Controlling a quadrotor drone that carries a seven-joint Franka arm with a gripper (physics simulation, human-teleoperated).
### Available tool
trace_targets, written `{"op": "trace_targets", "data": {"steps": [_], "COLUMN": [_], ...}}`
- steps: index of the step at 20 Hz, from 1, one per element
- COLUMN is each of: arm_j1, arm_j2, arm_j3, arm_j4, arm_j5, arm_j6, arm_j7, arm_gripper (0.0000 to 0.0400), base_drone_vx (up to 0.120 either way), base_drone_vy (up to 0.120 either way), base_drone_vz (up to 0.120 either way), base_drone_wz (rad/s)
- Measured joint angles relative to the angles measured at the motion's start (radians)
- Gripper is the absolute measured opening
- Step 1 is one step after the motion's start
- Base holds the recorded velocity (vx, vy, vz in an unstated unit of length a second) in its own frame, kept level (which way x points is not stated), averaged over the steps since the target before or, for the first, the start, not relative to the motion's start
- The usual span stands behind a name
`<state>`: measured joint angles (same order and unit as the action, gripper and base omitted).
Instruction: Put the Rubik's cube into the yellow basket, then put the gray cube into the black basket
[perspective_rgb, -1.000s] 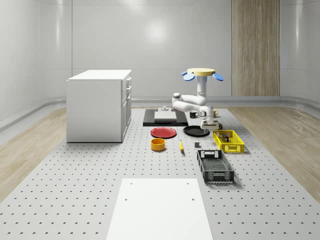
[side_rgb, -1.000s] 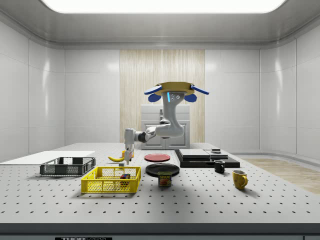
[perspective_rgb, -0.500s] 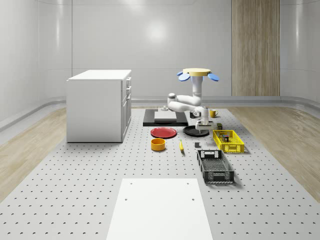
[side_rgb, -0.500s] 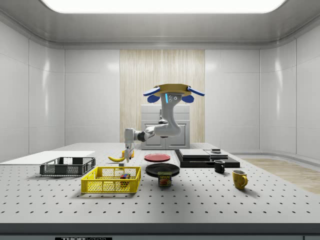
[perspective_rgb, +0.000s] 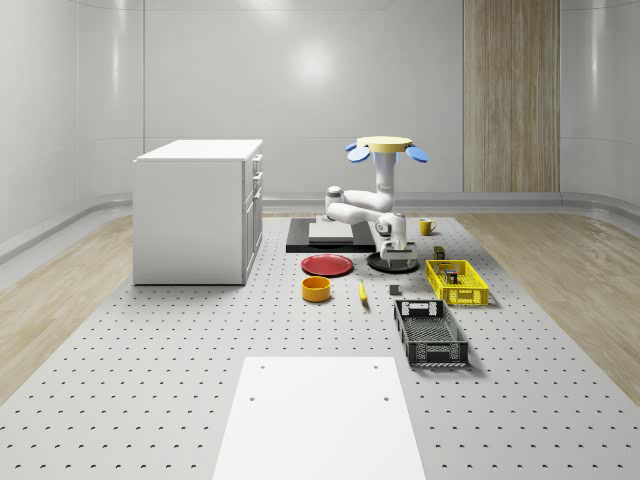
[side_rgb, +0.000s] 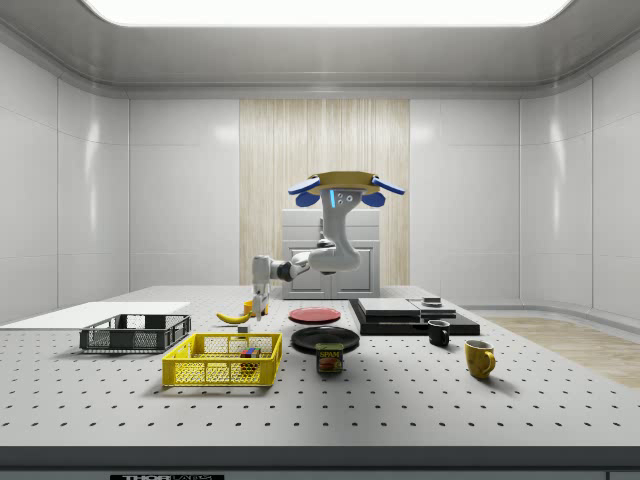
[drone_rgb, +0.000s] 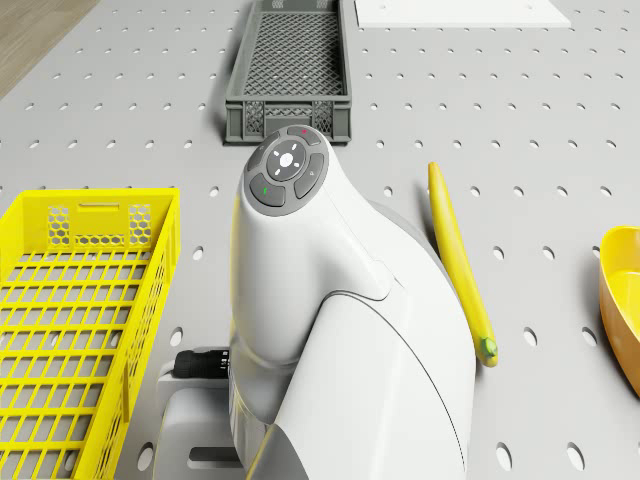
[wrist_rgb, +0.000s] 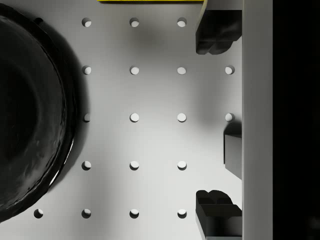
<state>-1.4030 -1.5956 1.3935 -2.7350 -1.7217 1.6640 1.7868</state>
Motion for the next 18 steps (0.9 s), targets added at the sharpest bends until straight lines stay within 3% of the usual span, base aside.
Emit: {"op": "trace_targets", "data": {"steps": [6, 9, 14, 18], "arm_j1": [0.0, 0.0, 0.0, 0.0], "arm_j2": [0.0, -0.001, -0.001, -0.001], "arm_j3": [0.0, 0.0, 0.0, 0.0], "arm_j4": [0.0, 0.0, 0.0, 0.0], "arm_j5": [0.0, 0.0, 0.0, 0.0], "arm_j6": [0.0, 0.0, 0.001, 0.001], "arm_j7": [0.0, 0.0, 0.0, 0.0], "arm_gripper": [0.04, 0.04, 0.04, 0.04], "base_drone_vx": [0.0, 0.12, 0.12, 0.09], "base_drone_vy": [-0.093, 0.0, 0.0, -0.04], "base_drone_vz": [0.0, 0.0, -0.112, 0.0], "base_drone_wz": [0.0, 0.0, 0.0, 0.0]}}
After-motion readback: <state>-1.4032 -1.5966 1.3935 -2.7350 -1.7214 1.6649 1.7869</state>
